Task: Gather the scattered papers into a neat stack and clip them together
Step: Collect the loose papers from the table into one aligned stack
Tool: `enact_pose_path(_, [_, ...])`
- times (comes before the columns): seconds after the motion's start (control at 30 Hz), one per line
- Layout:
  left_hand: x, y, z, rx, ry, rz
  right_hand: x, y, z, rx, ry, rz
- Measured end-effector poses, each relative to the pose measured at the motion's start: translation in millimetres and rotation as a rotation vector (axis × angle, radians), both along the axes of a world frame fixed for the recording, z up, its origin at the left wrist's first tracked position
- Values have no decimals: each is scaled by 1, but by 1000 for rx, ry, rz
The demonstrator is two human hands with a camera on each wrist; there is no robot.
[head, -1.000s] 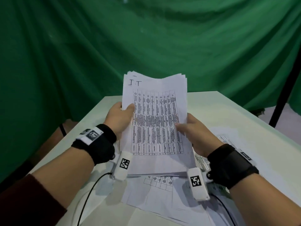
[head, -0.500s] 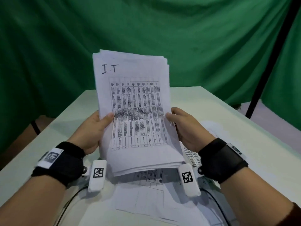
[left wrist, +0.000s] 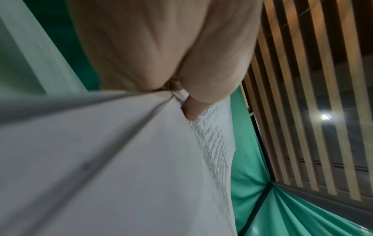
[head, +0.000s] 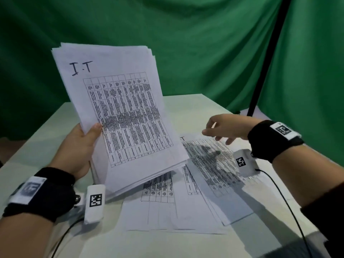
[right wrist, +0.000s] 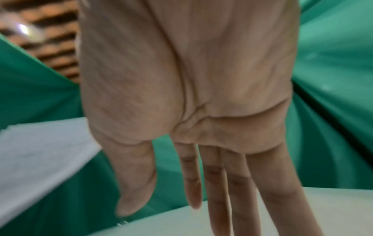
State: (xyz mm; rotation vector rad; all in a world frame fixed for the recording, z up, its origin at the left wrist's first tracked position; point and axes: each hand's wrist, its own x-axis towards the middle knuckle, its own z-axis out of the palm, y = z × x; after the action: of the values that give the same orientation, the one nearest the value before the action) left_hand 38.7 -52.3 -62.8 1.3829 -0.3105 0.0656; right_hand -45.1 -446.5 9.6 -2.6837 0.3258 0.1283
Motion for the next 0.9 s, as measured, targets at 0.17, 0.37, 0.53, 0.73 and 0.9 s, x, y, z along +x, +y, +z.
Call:
enact_pose_path(0.17, [-2,1,-4,23,6,12,-22,-40,-9,-439,384,-34])
enact_pose_path(0.37, [-10,-5,1,6,12,42,-21,-61,-25,-48,317,-204])
enact_pose_path(0.53, [-12,-8,1,-8,41,62,-11,-86,-40,17,265,-225])
enact_pose_path(0.73, [-13,-9,1,3,48,53,-16,-92,-35,218,86,-228])
enact_pose_path(0.9, [-15,-6,3,4,63,96,-35,-87,17,779,-143,-168])
